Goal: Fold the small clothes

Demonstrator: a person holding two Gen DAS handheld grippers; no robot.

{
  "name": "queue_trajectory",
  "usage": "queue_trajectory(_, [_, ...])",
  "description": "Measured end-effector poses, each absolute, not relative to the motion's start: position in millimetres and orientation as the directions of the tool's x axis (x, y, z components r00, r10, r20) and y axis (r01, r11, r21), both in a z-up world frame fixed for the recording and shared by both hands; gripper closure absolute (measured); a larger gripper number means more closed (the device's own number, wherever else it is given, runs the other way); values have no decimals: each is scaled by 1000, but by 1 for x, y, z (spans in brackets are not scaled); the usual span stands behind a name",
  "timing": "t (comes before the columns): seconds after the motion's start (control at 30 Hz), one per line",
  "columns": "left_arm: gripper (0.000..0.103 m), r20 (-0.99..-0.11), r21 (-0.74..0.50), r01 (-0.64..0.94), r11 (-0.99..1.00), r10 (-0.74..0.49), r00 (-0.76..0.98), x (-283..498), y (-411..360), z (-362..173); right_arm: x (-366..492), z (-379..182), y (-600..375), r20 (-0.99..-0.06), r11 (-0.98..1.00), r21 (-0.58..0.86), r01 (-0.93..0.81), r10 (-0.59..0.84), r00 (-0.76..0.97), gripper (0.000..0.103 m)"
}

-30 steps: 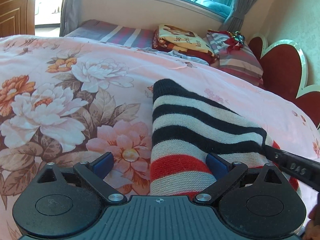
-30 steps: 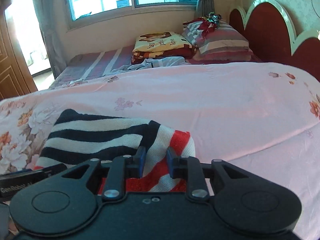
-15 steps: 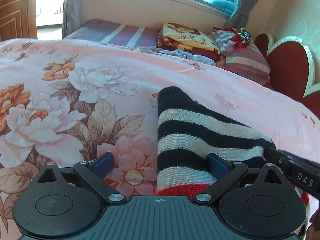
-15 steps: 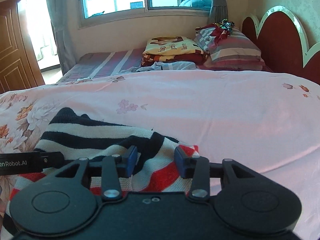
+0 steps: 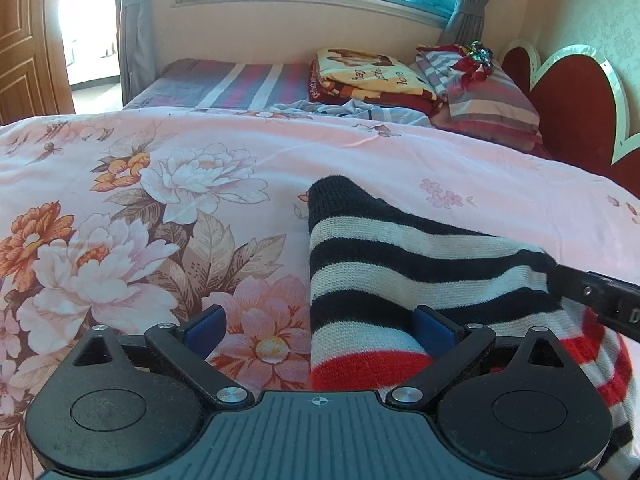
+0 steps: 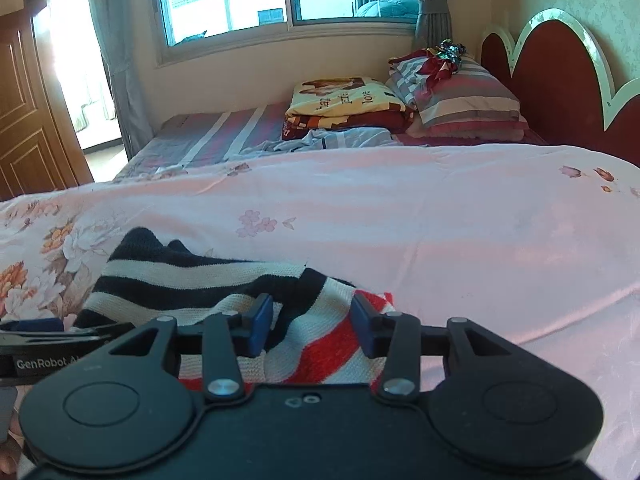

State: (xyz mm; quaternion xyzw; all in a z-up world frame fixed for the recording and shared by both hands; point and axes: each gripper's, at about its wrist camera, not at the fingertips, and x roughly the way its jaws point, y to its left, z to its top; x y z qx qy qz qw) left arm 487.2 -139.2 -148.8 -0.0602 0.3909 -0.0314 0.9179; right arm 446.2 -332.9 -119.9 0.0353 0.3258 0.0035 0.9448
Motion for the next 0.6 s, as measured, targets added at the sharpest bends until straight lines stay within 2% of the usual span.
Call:
queue_trajectory(0.3, [5, -678, -154, 81, 985, -165, 716, 435, -140, -132, 380, -95, -319, -550, 997, -4, -79, 64, 832, 63])
queue_trajectory(0.4, [5, -681, -148, 112, 983, -183, 709, 419, -144, -134, 368, -106, -314, -575, 994, -47, -97, 53, 816, 64])
queue_trajectory(0.47, [5, -693, -132, 121, 984, -179, 698, 414, -147, -142, 371, -125, -315, -632, 993, -84, -83, 12, 775, 66])
queue_trajectory(0.6, [5, -702, -161, 92, 983, -179, 689, 410, -144, -140, 365, -126, -313, -626, 993, -83, -78, 9, 779, 67])
